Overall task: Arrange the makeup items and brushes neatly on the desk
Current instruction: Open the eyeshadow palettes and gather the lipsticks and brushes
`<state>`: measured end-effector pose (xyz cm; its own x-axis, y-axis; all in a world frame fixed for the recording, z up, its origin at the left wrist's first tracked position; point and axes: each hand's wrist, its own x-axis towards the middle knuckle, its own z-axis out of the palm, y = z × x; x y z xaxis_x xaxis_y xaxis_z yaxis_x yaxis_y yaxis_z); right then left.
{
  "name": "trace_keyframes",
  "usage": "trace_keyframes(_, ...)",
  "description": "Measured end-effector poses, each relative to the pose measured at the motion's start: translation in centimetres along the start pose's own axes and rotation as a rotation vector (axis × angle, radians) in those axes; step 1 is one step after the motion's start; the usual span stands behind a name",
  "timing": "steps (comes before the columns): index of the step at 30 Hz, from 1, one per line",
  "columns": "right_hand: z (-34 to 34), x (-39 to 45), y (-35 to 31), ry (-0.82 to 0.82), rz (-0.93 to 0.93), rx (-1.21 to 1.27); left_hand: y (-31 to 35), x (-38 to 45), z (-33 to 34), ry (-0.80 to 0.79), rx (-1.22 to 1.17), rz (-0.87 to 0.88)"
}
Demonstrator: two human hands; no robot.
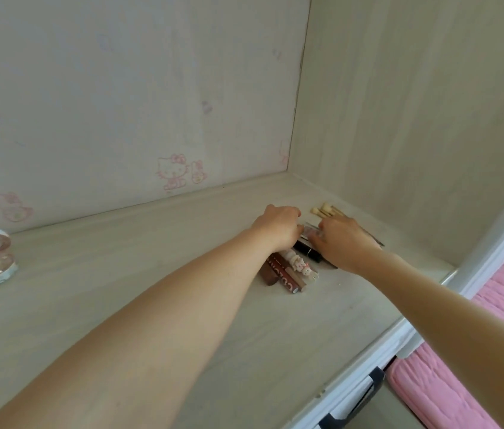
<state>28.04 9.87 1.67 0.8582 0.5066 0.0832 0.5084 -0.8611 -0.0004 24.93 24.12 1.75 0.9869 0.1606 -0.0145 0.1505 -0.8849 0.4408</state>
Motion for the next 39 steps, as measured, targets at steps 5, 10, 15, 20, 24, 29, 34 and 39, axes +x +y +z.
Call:
trace_keyframes(5,-0.1,0.4,-0.3,-0.004,0.016,0.041,1.2,0.7,-0.2,-0.086,0.138,-0.043)
trace_keyframes(10,0.2,0.4,-0.2,0.041,0.089,0.173,1.7,0.5,-0.3,-0.037,0.057,-0.032)
trace_keyframes(15,0.2,-0.1,-0.1,0.088,0.176,0.383,1.9,-0.7,0.3,0.067,-0.109,-0.034)
trace_keyframes(20,0.0,-0.5,0.0,0.233,0.137,0.495,1.7,-1.6,0.3,0.191,-0.254,-0.016)
trace_keyframes(24,-1.1,-0.9,-0.2,0.299,0.095,0.595,1.6,-2.5,-0.6,0.281,-0.335,0.044)
trace_keyframes(29,-2.8,-1.5,-1.7,0.352,0.077,0.717,0.8,-4.3,-2.4,0.359,-0.462,0.067)
trace_keyframes(34,-3.7,-3.3,-4.1,0.325,0.049,0.769,-1.0,-7.5,-3.8,0.371,-0.602,0.018)
trace_keyframes(39,-4.8,-6.1,-7.8,0.260,-0.019,0.820,-3.4,-12.1,-5.3,0.375,-0.774,-0.051)
